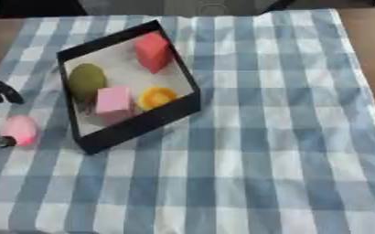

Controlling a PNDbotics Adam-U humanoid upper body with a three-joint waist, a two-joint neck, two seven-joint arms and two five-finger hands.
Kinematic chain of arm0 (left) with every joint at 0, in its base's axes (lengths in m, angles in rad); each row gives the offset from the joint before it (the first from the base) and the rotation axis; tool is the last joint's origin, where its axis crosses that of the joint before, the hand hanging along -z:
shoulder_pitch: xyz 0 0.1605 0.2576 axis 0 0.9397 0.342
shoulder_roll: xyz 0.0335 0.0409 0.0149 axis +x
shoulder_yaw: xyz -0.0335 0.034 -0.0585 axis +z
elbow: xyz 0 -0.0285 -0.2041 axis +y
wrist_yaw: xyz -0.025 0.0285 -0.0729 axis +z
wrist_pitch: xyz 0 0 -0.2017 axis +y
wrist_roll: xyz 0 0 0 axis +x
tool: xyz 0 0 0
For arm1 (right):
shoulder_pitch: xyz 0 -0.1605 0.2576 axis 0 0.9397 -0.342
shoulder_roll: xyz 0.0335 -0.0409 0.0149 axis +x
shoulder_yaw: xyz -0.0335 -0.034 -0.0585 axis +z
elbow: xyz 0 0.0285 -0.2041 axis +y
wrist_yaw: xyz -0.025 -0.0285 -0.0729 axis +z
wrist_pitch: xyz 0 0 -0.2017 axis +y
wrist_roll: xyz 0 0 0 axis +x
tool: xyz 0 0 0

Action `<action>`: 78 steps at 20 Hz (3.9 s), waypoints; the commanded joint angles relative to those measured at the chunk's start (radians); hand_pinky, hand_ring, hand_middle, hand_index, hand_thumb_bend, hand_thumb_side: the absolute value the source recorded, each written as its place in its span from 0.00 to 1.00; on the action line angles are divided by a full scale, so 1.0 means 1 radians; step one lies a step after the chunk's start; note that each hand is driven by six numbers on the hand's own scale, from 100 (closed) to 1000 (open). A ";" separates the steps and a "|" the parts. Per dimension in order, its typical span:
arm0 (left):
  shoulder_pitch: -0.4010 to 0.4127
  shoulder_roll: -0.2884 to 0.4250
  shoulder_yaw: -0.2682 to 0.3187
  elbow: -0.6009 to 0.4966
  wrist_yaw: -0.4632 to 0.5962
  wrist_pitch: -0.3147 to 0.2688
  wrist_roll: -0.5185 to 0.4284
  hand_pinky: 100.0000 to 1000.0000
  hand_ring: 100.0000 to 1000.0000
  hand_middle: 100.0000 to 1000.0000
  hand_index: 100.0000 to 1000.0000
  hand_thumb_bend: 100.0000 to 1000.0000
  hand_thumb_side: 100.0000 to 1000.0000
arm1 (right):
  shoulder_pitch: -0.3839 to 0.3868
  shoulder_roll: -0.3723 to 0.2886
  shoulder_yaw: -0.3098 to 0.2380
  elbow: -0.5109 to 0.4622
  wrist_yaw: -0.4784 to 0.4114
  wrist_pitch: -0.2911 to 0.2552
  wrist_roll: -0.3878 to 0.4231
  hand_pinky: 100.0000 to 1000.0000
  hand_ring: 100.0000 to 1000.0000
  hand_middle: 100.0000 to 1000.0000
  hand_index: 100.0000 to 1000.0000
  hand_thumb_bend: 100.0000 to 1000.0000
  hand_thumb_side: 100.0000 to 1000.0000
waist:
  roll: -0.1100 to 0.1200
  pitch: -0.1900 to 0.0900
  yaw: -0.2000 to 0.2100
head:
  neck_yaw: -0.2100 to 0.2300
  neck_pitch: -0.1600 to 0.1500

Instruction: Pick up objects on the table and place them in the box.

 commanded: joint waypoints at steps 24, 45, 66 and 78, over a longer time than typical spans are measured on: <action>-0.056 -0.028 -0.034 0.058 -0.168 -0.028 -0.010 0.74 0.73 0.67 0.66 0.00 0.00 | 0.001 0.000 -0.012 0.010 -0.011 -0.006 0.010 0.82 0.68 0.71 0.80 0.34 0.38 | 0.005 0.008 -0.003 | 0.018 -0.001; -0.298 0.032 0.087 -0.345 -0.140 -0.008 0.012 0.72 0.64 0.48 0.53 0.00 0.00 | 0.012 -0.024 -0.016 0.008 -0.010 -0.010 0.007 0.82 0.68 0.71 0.80 0.34 0.38 | 0.018 -0.016 0.011 | -0.027 -0.001; -0.798 -0.486 -0.147 0.216 -0.105 -0.092 0.056 0.71 0.63 0.50 0.55 0.00 0.00 | -0.057 -0.030 0.012 -0.011 -0.025 -0.007 0.035 0.82 0.68 0.71 0.80 0.34 0.37 | 0.013 -0.008 -0.042 | -0.070 -0.001; -0.783 -0.554 -0.206 0.382 -0.168 -0.179 -0.009 0.77 0.72 0.59 0.65 0.02 0.00 | -0.076 -0.023 0.019 -0.012 -0.029 -0.003 0.037 0.82 0.68 0.71 0.80 0.33 0.37 | 0.012 -0.002 -0.055 | -0.072 -0.001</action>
